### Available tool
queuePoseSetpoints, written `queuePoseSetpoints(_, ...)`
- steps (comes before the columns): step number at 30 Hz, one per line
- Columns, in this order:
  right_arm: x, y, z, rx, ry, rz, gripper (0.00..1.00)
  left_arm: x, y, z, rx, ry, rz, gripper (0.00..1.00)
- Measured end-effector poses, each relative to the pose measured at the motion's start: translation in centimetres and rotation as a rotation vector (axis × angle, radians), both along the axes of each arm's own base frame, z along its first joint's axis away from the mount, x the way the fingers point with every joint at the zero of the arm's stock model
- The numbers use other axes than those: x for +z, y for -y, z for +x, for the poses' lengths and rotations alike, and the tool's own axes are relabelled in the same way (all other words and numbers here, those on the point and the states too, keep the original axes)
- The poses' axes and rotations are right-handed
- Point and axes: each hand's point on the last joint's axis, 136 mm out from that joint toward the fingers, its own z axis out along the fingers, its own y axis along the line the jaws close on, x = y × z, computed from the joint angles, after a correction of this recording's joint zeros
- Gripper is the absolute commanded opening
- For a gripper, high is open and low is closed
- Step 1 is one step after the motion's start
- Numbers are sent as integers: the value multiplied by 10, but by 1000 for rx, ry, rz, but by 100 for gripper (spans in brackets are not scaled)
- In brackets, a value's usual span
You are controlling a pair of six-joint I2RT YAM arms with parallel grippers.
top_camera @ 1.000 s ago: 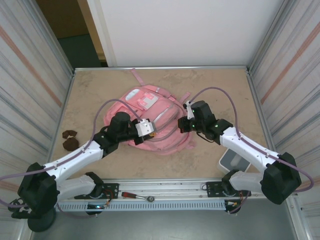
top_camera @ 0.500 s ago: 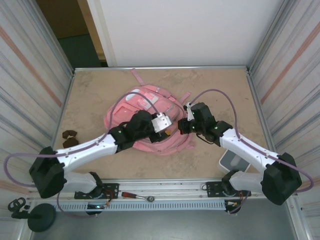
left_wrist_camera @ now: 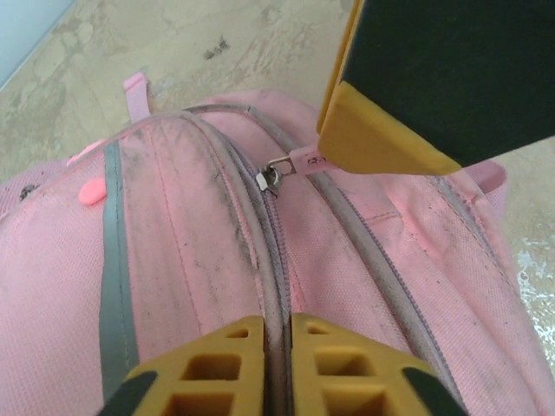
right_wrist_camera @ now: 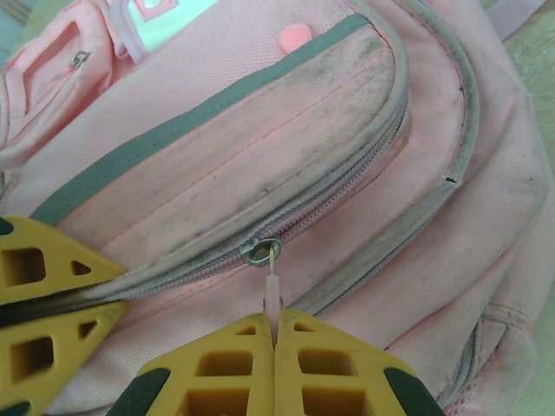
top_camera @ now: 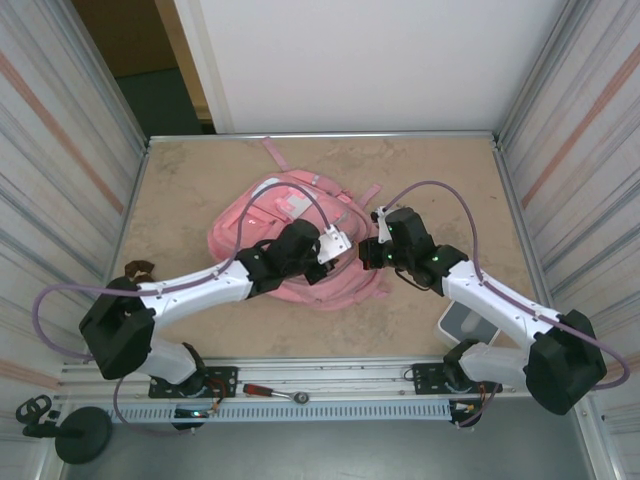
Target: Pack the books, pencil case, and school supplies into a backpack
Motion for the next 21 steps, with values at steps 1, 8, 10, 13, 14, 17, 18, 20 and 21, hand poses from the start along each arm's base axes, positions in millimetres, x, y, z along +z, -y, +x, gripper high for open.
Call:
queuePoseSetpoints(1,1,0,0,1,4,3,0,1,-2,0,-5,-4,-9,0)
queuePoseSetpoints(8,8,-12,-4,36,29,23,0,9,-28,-10,-49,-4,-98,0)
queuePoseSetpoints(10,8,-13,-5,37,32,22,0,12,-38,-13,-62,-5,-133,0)
queuePoseSetpoints(13,9,-12,-3,25,42,15,0,18,-53,-17,-70,-4,-189,0)
queuePoseSetpoints(14,9,-11,-1,20,47,13,0,19,-58,-19,-72,-2,-208,0)
queuePoseSetpoints(17,8,-10,3,3,56,2,0,21,-69,-22,-68,-1,-253,0)
queuePoseSetpoints(18,6,-9,4,0,54,-2,0,20,-71,-22,-67,1,-261,2)
queuePoseSetpoints(20,4,-10,5,-1,50,-6,0,19,-73,-23,-65,3,-268,18)
queuePoseSetpoints(21,3,-10,5,0,50,-6,0,19,-73,-23,-64,1,-269,26)
